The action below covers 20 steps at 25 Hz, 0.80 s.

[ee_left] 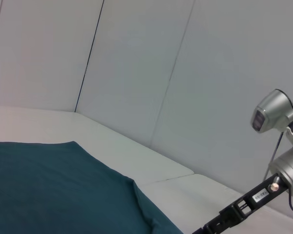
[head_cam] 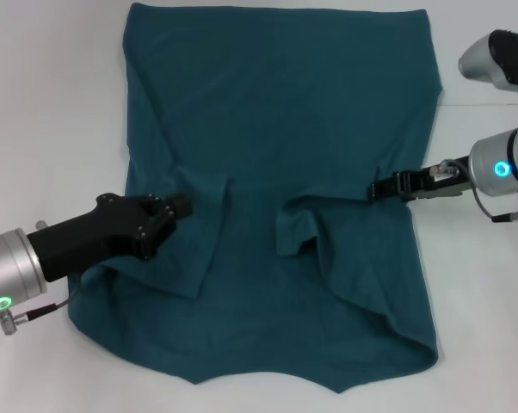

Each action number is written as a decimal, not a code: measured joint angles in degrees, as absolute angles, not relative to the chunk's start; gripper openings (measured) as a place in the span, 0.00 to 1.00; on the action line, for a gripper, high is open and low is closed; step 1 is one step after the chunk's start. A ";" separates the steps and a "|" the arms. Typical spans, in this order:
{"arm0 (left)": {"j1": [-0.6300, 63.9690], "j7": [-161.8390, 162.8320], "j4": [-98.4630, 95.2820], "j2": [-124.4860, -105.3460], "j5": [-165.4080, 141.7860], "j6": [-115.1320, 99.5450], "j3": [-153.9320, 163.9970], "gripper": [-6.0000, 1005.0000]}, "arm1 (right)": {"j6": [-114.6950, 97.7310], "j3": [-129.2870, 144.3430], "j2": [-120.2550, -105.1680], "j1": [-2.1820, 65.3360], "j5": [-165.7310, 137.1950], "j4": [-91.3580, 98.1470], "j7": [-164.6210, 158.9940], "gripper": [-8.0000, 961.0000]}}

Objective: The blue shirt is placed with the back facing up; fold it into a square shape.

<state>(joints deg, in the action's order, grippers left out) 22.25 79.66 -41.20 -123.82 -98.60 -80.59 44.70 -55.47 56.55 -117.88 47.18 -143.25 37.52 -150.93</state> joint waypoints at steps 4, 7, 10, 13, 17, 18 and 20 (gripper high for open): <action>22.36 79.57 -40.50 -123.77 -98.62 -80.60 44.60 0.08 | -54.29 56.52 -118.78 47.62 -141.38 36.35 -148.46 0.70; 22.42 79.56 -40.36 -123.74 -98.61 -80.61 44.54 0.08 | -54.23 56.67 -118.91 47.85 -140.76 36.34 -148.05 0.70; 22.44 79.55 -40.28 -123.75 -98.62 -80.63 44.52 0.08 | -53.84 56.71 -118.92 48.18 -140.59 36.33 -147.98 0.70; 22.42 79.54 -40.16 -123.75 -98.51 -80.62 44.50 0.08 | -53.07 56.80 -118.92 48.33 -140.57 36.28 -147.98 0.70; 22.38 79.54 -40.11 -123.75 -98.41 -80.61 44.47 0.08 | -51.70 56.87 -118.89 48.88 -140.54 35.18 -147.83 0.70; 22.39 79.54 -40.10 -123.75 -98.39 -80.61 44.47 0.08 | -51.05 56.67 -118.86 49.44 -140.49 34.04 -147.38 0.70; 22.44 79.54 -40.08 -123.75 -98.34 -80.60 44.47 0.08 | -50.66 56.53 -118.83 49.75 -140.41 33.33 -147.10 0.70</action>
<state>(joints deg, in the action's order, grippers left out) 22.44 79.54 -40.08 -123.75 -98.34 -80.60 44.47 -50.66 56.53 -118.83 49.75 -140.41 33.34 -147.10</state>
